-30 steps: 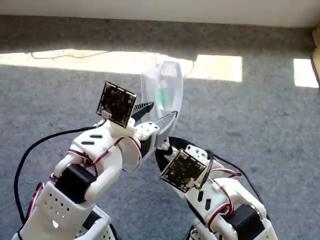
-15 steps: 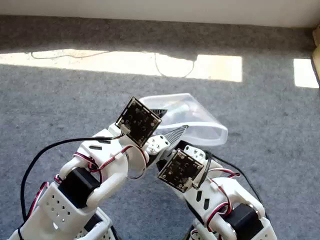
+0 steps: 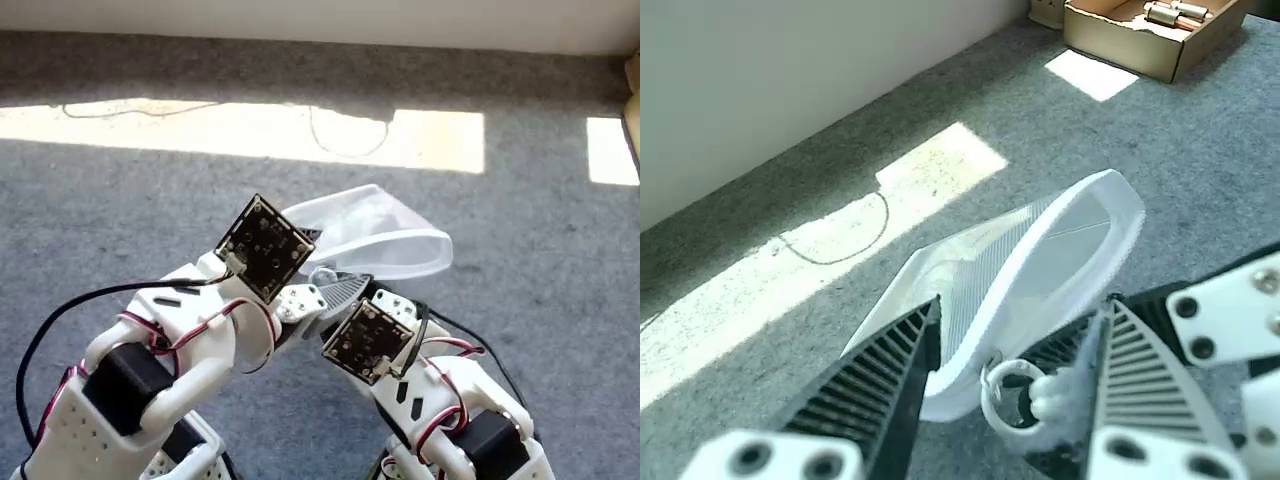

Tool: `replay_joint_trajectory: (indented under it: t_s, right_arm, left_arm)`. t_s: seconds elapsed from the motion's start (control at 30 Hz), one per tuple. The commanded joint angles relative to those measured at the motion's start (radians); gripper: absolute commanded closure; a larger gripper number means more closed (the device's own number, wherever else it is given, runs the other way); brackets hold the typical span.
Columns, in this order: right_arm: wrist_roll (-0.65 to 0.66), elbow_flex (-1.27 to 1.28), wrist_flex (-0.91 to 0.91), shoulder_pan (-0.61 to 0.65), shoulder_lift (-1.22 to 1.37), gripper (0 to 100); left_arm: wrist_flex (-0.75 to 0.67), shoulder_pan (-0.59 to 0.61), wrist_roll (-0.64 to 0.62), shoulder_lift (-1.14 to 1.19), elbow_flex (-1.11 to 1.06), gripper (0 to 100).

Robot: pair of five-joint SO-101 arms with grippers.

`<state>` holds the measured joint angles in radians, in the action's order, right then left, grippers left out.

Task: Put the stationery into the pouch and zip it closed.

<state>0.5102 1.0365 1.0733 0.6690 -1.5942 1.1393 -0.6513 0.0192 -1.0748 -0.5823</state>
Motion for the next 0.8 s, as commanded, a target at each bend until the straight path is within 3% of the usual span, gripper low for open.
replay_joint_trajectory:
  t_s: [0.0,0.23,0.6,0.77]
  right_arm:
    - [-0.009,-0.008,-0.035,-0.028,-0.007,99.3]
    - [-0.014,-0.008,-0.036,-0.028,-0.007,99.3]
    - [-0.018,-0.008,-0.058,-0.030,-0.007,99.3]
    - [-0.018,-0.010,-0.058,-0.031,-0.007,99.3]
  left_arm:
    - [0.060,0.022,-0.037,-0.012,0.119,75]
    - [0.095,0.148,-0.057,-0.015,0.182,75]
    - [0.233,0.203,-0.054,-0.234,0.176,75]
    - [0.293,0.283,0.055,-0.197,0.136,74]
